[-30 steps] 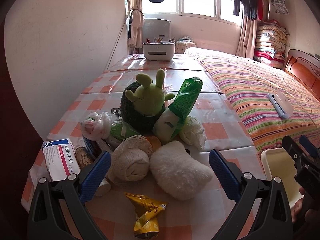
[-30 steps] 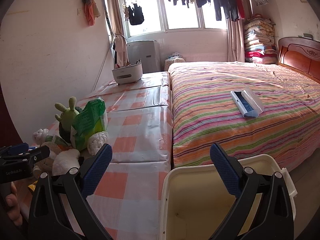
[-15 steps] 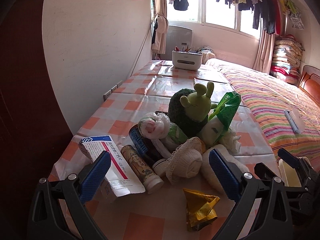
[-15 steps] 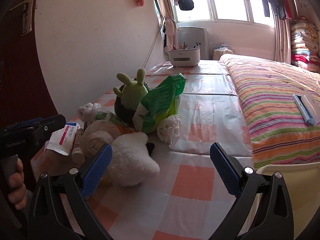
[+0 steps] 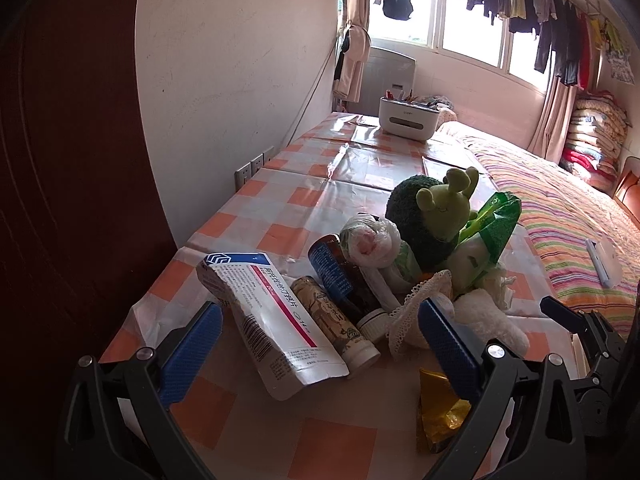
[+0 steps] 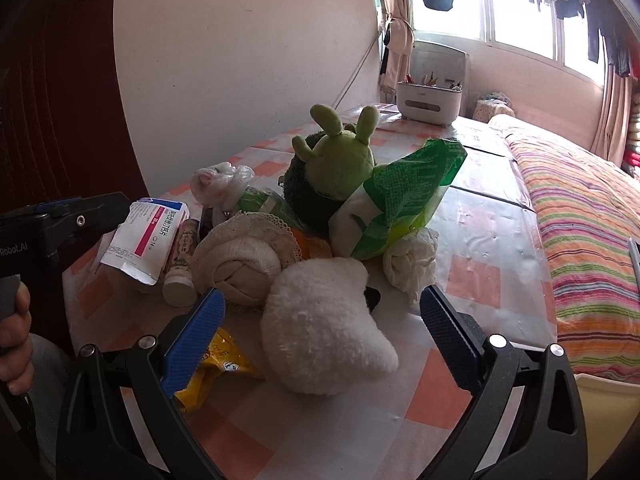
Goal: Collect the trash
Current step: 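Grasp the white fluffy plush with the right gripper while the left gripper approaches the white tube box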
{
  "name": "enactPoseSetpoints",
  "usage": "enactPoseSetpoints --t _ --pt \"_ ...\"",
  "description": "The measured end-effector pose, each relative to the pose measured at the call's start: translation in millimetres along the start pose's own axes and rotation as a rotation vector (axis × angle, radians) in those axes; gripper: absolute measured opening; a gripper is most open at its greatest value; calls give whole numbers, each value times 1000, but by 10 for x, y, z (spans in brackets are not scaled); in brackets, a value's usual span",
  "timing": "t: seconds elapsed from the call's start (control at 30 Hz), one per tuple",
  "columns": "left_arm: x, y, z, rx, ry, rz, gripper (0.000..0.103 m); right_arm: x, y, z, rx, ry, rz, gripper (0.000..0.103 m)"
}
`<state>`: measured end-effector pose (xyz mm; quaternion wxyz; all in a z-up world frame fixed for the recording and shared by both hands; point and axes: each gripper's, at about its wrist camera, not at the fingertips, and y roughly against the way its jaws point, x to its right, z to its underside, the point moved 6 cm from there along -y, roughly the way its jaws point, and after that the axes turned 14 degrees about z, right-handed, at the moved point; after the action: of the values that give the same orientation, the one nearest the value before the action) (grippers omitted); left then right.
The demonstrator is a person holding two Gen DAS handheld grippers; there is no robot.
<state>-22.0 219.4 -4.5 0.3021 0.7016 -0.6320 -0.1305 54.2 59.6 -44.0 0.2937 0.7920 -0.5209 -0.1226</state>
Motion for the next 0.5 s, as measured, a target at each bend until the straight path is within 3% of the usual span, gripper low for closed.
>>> enactPoseSetpoints --t 0.5 --pt "-118 -86 39 -28 21 -26 96 -216 -492 70 -168 151 -43 96"
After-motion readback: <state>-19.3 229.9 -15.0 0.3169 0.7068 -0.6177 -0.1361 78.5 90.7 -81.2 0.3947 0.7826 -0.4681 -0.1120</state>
